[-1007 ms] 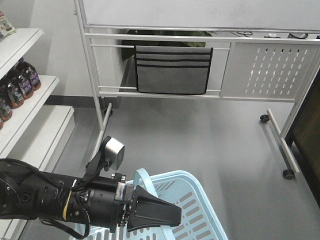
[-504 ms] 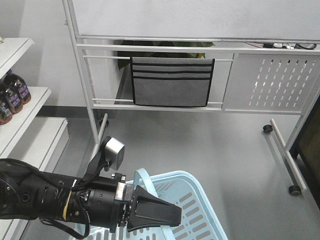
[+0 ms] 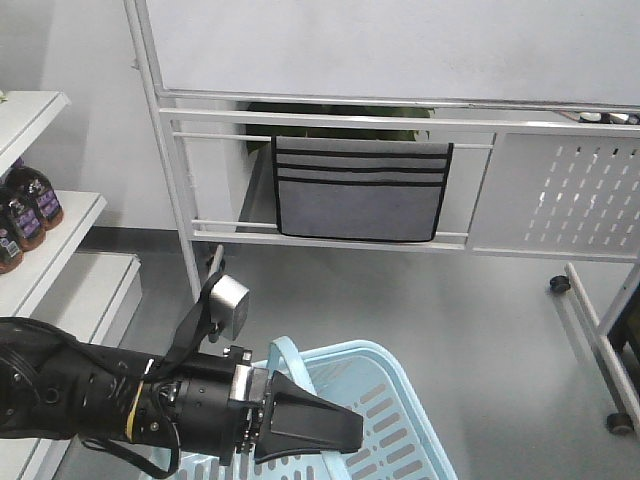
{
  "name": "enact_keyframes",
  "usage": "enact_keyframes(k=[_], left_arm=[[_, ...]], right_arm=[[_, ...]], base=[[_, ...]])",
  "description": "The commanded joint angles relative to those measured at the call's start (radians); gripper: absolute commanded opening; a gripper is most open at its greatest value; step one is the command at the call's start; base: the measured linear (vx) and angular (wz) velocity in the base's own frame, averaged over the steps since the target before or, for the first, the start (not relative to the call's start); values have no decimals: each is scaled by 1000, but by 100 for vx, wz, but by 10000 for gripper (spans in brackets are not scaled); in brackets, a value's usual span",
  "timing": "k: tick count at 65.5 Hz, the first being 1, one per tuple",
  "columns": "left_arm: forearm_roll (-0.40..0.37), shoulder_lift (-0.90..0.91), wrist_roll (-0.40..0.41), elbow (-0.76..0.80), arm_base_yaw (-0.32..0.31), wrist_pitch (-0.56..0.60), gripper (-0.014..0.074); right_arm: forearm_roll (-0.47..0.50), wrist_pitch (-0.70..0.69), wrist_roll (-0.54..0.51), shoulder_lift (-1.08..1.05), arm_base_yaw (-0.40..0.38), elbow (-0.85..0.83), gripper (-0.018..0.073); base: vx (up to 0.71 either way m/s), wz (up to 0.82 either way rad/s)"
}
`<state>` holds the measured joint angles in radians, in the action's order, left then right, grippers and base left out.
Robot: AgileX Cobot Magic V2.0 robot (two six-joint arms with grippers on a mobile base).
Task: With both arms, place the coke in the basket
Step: 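Drive the base away from the shelf while holding the basket, then turn the base toward the shelf with the red Coca-Cola bottle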
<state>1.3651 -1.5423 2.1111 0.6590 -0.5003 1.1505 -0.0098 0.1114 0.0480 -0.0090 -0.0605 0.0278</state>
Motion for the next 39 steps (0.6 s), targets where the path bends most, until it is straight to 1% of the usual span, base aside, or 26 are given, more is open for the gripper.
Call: enact_keyframes(k=[1,18,39], left_arm=[[-62,35,5,21,-5,227,-6],[-62,35,5,21,-5,227,-6],[-62,35,5,21,-5,227,-6]], right_arm=[[-11,-78,-2,-18,-7,15,-4],[-11,-78,-2,-18,-7,15,-4],[-11,-78,-2,-18,-7,15,-4]], base=[[20,13],[19,17],[15,25]])
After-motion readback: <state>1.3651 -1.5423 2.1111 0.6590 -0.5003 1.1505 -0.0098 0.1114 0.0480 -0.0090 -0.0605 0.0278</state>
